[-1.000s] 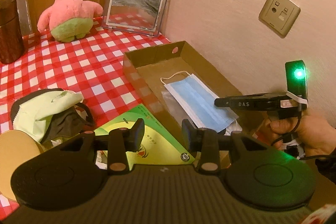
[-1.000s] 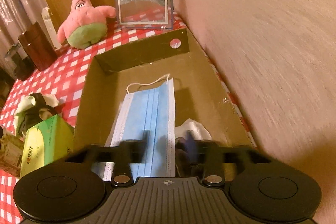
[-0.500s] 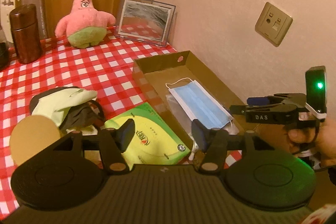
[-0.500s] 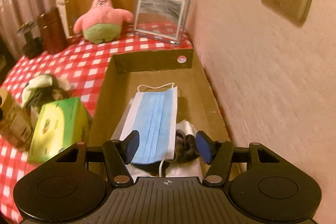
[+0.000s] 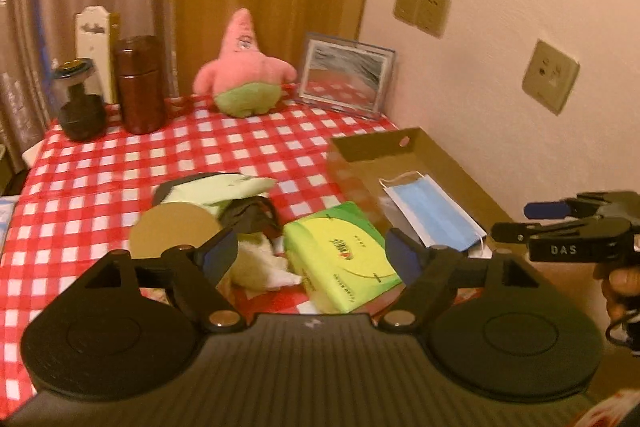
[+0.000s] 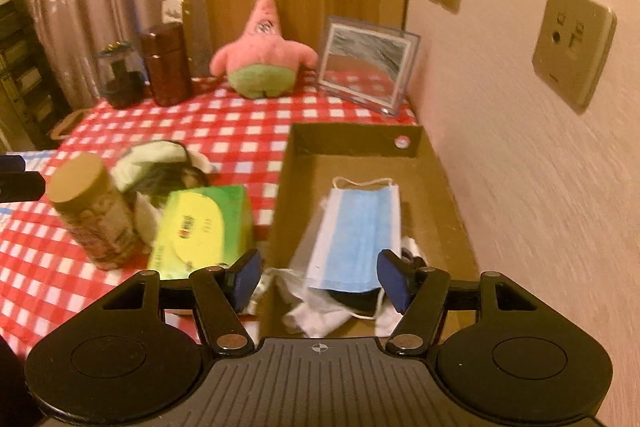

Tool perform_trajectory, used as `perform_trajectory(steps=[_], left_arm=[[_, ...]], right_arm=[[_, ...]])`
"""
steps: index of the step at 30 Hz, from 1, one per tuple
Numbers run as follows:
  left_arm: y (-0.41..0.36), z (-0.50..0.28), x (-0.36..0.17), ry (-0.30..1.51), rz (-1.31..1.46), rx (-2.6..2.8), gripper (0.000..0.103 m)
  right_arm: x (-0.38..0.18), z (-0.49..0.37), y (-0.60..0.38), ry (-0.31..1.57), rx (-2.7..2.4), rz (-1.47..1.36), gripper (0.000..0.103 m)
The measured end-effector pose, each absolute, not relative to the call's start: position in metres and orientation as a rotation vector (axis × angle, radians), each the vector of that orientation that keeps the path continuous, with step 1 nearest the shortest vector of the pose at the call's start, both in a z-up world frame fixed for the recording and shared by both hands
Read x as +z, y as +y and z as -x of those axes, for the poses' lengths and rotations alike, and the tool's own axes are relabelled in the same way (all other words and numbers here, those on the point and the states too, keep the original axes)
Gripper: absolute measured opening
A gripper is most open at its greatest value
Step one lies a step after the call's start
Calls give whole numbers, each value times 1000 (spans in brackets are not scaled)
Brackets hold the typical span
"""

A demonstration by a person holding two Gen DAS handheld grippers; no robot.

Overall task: Organize soft objects
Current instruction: 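Withdraw both grippers from the box back toward the table items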

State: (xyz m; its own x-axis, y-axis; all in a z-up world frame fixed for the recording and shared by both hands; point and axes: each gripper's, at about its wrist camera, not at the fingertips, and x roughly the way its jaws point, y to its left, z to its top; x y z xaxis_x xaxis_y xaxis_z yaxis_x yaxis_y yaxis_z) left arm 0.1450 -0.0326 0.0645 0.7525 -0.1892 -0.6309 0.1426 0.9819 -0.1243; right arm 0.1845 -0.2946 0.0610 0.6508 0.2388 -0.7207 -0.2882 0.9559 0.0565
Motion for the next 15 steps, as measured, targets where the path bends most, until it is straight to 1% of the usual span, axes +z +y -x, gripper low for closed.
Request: perform_trajectory(steps=[7,15], left_arm=[[-3,-117,85,647,68,-104,79],[57,-96,96,640,102,-17,79]], right_arm=[[85,-170,-276,764,356,62,65],[109,-165,-244,733,429,81,66]])
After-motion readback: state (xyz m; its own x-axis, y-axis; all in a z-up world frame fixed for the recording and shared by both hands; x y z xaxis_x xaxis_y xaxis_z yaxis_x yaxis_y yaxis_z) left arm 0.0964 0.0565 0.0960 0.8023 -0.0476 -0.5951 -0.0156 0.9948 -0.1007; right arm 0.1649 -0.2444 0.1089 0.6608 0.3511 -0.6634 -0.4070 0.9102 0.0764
